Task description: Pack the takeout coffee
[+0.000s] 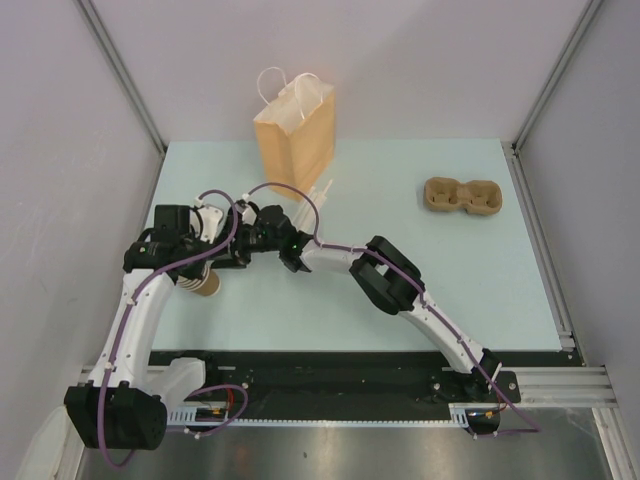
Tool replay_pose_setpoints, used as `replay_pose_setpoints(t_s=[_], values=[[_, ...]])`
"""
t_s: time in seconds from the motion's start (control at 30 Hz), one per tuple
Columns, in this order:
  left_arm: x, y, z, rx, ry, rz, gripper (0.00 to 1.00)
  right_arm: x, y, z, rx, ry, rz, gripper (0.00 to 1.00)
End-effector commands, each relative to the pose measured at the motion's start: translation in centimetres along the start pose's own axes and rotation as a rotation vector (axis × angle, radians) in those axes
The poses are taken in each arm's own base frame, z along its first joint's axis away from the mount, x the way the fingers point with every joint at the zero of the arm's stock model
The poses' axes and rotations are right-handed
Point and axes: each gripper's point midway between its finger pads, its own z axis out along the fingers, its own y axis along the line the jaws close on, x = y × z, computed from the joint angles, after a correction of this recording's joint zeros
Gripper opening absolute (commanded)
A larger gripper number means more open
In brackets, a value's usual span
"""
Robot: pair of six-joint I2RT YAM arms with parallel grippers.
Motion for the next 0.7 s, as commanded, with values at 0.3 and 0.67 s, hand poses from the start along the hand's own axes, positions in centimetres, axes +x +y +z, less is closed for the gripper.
replay_pose_setpoints(t_s=[0.3, 0.67], values=[[-1.2, -0.1, -0.2, 0.008, -0.036, -0.009, 0.00, 0.3, 3.1, -0.1, -0.129, 0.003, -0.043, 0.67], [-1.1, -0.1, -0.3, 0.009, -0.038, -0.013, 0.00, 0.5, 1.4, 0.7, -0.047, 0.008, -0.060, 0.61]])
